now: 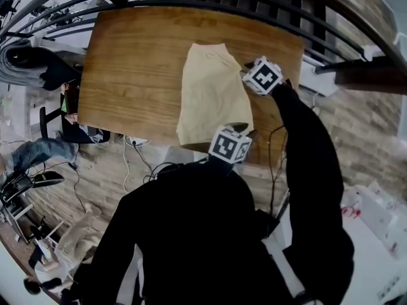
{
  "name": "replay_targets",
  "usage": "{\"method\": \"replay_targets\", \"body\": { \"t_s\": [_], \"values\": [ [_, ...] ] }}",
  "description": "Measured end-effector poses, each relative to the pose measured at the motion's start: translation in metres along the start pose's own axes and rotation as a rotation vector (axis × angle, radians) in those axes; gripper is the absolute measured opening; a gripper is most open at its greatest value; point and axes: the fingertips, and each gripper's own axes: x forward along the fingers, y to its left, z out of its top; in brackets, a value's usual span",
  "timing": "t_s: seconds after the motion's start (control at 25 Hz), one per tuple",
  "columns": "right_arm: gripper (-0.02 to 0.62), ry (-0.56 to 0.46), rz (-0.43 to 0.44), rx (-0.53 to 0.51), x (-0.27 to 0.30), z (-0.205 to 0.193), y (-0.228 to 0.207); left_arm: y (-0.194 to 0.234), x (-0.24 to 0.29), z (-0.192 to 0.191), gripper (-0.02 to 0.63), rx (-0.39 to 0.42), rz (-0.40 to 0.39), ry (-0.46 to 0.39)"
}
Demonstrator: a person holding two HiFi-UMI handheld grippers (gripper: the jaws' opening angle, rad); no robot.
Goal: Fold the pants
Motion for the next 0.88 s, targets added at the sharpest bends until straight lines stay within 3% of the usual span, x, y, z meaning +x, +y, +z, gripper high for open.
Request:
{"method": "replay_targets", "body": {
  "t_s": [0.4, 0.6, 0.88],
  "values": [
    [0.097, -0.144, -0.052, 0.088, -0.023, 0.023, 0.005, 0.031, -0.035, 0.006, 0.130, 0.063, 0.120, -0.036],
    [0.097, -0.207, -0.133, 0.114, -0.033, 0.036, -0.008, 0.058, -0.064, 0.034, 0.129, 0.063, 0.183, -0.123],
    [0.097, -0.276, -0.159, 0.219, -0.029, 0.052, -0.013, 0.101, -0.107, 0.073, 0.129, 0.090, 0.259, -0.186]
  ]
}}
